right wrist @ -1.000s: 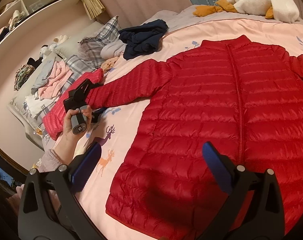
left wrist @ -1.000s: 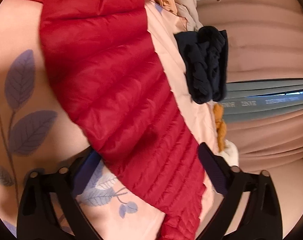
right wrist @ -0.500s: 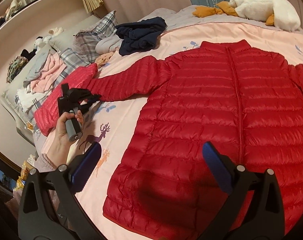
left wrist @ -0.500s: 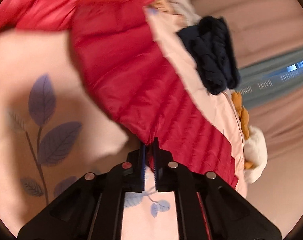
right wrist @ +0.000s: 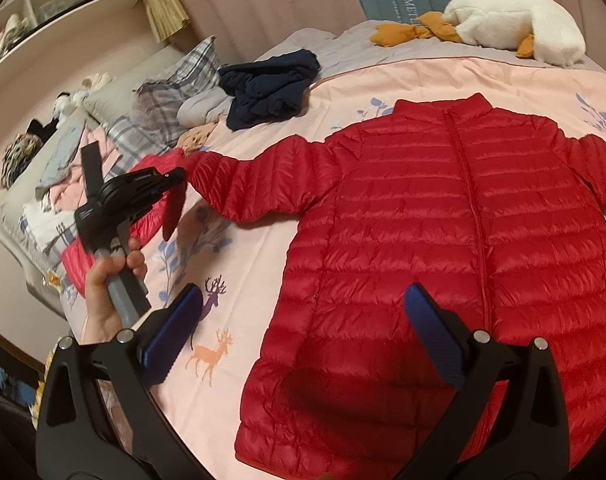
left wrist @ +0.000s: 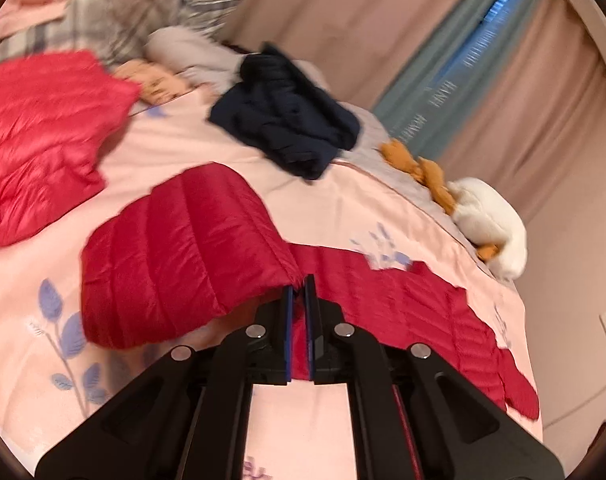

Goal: Fold large clothes
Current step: 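Carry the held sleeve across the jacket body with the left gripper and release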

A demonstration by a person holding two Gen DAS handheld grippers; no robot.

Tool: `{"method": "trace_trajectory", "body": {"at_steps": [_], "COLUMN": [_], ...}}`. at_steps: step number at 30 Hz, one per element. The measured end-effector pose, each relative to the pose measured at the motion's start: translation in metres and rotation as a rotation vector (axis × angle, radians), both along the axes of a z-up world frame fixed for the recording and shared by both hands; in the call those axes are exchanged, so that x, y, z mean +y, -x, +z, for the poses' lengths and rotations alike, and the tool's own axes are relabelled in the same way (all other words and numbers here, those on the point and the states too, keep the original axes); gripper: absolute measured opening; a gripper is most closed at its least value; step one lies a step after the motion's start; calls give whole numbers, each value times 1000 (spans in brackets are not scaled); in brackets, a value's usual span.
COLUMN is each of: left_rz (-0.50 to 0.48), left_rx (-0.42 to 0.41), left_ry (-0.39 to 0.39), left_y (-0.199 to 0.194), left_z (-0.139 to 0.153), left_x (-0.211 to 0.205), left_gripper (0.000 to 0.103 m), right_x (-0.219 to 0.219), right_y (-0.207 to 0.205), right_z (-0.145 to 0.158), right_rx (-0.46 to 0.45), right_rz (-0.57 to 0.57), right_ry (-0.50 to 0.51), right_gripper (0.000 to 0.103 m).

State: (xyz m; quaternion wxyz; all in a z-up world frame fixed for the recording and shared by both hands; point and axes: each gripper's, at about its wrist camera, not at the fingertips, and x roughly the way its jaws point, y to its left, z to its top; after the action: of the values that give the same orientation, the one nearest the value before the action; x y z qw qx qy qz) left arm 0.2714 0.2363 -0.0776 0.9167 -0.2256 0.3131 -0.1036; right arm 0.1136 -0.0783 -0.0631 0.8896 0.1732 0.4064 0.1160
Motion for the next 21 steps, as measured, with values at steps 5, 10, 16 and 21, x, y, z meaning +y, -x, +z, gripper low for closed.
{"method": "trace_trajectory", "body": {"at_steps": [5,10,16,21], "left_rz": [-87,-179,-287,-400], "left_rx": [-50,-69,-78,-63], "left_ry": [-96,-166,-318,-462], "left_y": [10,18,28,36], "left_z": [17,24,17,-5], "left_x": [-50,-106,-192,-269], "left_gripper": [5,5,5,5], "right_x": [-16,-46,-102,-152], "right_y": [1,11,36,61], "right_z": [4,5,1,-2], "right_rx": [1,-12,-33,-64], "right_rz": [-57,-133,-247,-347], "right_ry": [-37,-77,-110,-140], "right_gripper": [101,101,101,101]}}
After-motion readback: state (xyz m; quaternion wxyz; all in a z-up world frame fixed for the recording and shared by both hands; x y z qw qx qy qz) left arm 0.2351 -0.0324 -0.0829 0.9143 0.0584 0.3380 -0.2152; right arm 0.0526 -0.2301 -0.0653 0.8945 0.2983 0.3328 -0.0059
